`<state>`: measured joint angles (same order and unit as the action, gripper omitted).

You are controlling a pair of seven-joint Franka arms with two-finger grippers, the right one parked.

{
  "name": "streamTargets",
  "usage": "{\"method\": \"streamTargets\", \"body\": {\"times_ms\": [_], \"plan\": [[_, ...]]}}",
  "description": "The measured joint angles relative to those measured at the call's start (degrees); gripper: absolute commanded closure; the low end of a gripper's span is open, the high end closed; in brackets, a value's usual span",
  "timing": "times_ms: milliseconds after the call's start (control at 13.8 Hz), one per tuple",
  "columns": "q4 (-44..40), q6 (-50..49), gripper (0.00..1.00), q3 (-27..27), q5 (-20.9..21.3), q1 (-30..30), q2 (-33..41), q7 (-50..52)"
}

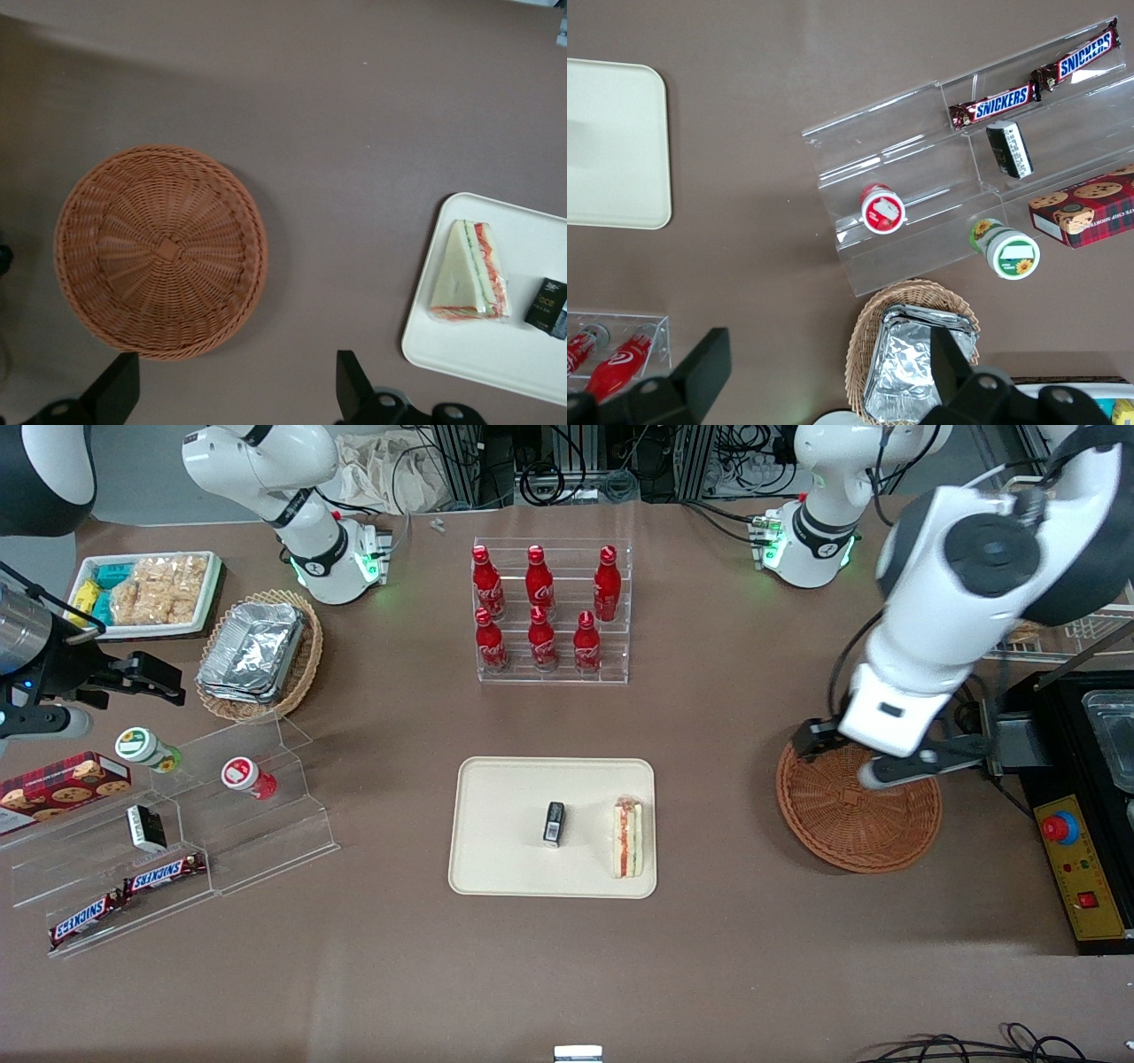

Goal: Place sandwich from basket to tray

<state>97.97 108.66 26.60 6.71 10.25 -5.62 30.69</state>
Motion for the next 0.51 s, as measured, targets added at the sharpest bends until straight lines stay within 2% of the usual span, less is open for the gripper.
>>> {"method": "streamTargets", "body": {"times_ms": [289, 506], "plan": [[-0.9, -4.3, 0.00, -0.3, -2.6, 9.4, 1.8, -18.8], [-3.3, -5.2, 0.00, -0.4, -2.8, 12.4, 1.5, -21.9]]}}
